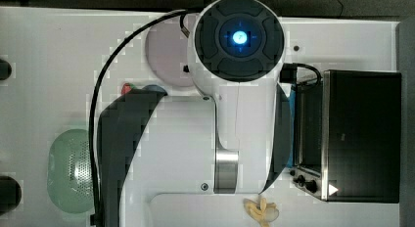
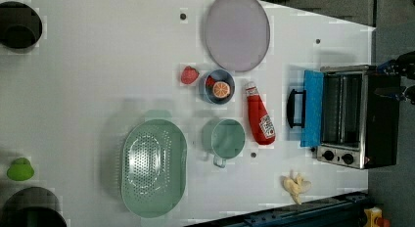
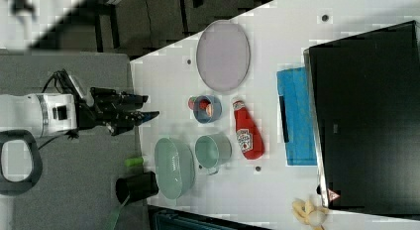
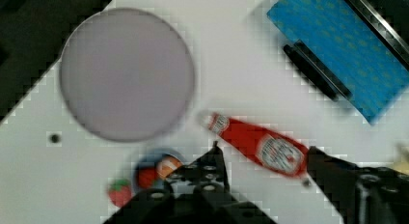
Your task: Pick Ketchup from the table and place in oven.
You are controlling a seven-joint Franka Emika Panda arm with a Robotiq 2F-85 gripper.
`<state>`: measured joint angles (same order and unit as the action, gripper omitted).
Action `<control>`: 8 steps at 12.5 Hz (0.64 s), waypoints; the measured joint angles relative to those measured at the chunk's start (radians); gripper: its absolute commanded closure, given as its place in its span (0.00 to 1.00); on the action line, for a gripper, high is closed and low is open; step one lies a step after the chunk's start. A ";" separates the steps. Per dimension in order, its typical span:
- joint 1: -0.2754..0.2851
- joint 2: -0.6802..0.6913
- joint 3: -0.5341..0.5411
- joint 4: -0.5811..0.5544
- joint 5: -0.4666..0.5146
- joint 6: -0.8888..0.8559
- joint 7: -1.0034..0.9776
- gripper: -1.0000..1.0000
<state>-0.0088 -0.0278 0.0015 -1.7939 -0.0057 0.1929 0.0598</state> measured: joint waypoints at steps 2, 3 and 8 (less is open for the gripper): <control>-0.015 -0.187 -0.006 -0.171 0.005 -0.194 0.065 0.10; -0.016 -0.282 -0.013 -0.228 0.000 -0.244 0.079 0.00; 0.012 -0.432 -0.044 -0.131 -0.001 -0.121 0.117 0.00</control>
<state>0.0035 -0.4595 -0.0423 -1.9248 -0.0064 0.0718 0.1766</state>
